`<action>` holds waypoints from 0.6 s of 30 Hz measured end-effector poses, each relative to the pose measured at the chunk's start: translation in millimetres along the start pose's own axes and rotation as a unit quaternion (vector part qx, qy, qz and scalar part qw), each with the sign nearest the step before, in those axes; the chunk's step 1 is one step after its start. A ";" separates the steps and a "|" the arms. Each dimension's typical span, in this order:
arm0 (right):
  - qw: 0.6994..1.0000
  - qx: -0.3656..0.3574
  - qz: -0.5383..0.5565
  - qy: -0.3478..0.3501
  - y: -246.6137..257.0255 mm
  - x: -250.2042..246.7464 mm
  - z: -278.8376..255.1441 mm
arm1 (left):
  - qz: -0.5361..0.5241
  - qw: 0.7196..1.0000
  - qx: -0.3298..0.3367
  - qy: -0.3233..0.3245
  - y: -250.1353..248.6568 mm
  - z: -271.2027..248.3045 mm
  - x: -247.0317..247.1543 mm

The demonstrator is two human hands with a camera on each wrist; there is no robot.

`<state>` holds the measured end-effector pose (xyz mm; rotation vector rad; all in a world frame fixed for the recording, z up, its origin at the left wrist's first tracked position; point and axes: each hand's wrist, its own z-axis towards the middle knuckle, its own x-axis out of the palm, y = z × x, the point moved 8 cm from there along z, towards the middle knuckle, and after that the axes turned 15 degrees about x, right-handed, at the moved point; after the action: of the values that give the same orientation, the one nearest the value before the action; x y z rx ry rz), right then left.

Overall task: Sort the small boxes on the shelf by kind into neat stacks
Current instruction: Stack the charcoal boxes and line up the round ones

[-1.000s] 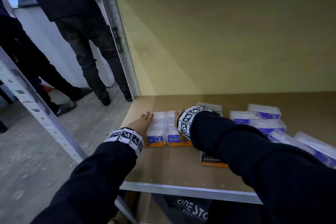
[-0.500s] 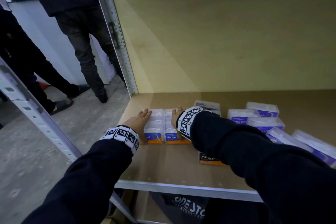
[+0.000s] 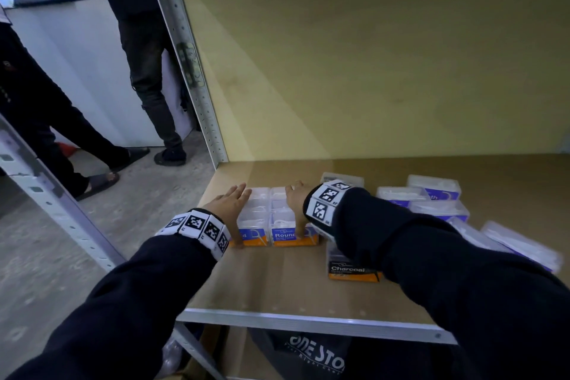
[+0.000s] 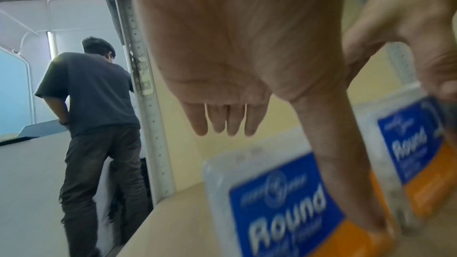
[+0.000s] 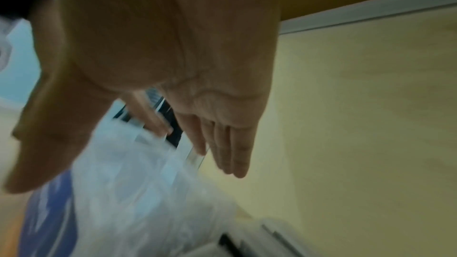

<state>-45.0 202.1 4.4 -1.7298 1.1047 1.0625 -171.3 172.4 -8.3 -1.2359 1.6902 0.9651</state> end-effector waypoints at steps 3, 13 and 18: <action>0.997 -0.044 0.058 0.009 -18.8 -14.5 -14.1 | -0.026 0.999 0.035 0.014 -11.6 -2.7 -11.6; 0.990 -0.008 0.133 -0.050 -160.9 -7.1 -95.9 | -0.079 0.974 0.181 -0.112 -114.1 -35.5 -61.2; 0.987 0.073 0.142 -0.005 -222.6 40.5 -107.2 | -0.105 0.963 0.230 -0.089 -165.3 -19.0 -50.4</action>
<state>198.5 157.9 42.2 -1.4799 1.4165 1.1291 -5.0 134.9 26.1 -0.9610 1.4938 0.4992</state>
